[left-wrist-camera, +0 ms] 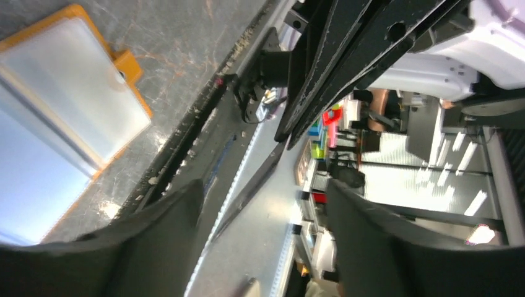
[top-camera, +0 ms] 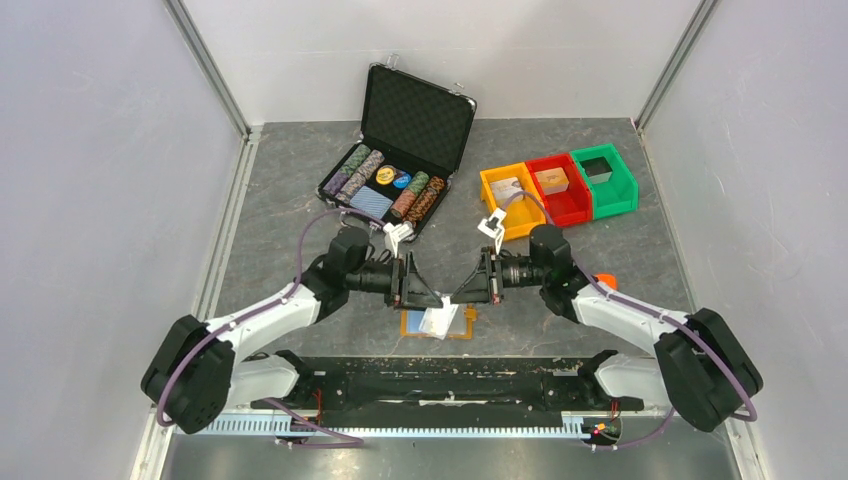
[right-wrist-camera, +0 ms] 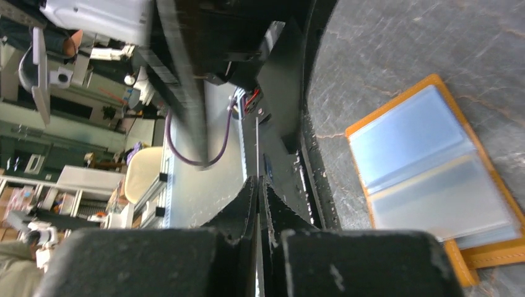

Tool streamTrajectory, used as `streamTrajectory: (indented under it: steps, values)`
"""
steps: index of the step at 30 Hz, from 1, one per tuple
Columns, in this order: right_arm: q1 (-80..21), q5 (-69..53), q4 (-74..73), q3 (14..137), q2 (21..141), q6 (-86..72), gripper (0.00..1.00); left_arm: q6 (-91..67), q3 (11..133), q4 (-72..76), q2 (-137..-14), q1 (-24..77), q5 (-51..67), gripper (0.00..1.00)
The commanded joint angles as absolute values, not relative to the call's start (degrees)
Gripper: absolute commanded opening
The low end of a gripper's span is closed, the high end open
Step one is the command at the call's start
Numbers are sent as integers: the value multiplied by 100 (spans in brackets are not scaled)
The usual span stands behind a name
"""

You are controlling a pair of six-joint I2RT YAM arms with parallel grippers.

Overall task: Take the credit cards out of the card holder
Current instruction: Place the credit card in the storage box.

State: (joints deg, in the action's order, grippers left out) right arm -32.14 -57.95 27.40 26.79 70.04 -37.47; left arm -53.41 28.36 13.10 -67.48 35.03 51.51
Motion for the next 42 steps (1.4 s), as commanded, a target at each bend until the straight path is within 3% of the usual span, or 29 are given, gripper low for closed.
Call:
streamTrajectory:
  steps: [1,7,16,20,24,28,42]
  values:
    - [-2936,-5332,2744,2867,6700,-3747,0,-3873,3750,-695,-6406,3517,4372,99]
    - [-1996,-4871,1325,3655,6487,-2988,0,-2827,4687,-2502,-6020,3516,2627,100]
    - [-283,-3241,386,4734,6993,-2535,0,-2356,4945,-3348,-5412,3518,734,100]
    - [-35,-2479,401,5351,7499,-2479,0,-2131,4836,-3522,-5012,3516,79,100]
    - [-35,-2112,472,5882,8159,-2675,0,-2125,4797,-3544,-4880,3516,62,100]
    - [-50,-1775,1424,5591,8624,-3312,0,-1987,4995,-3786,-5088,3516,158,100]
    - [-259,-1657,2399,5523,9764,-3894,0,-1828,5006,-3854,-5088,3516,172,100]
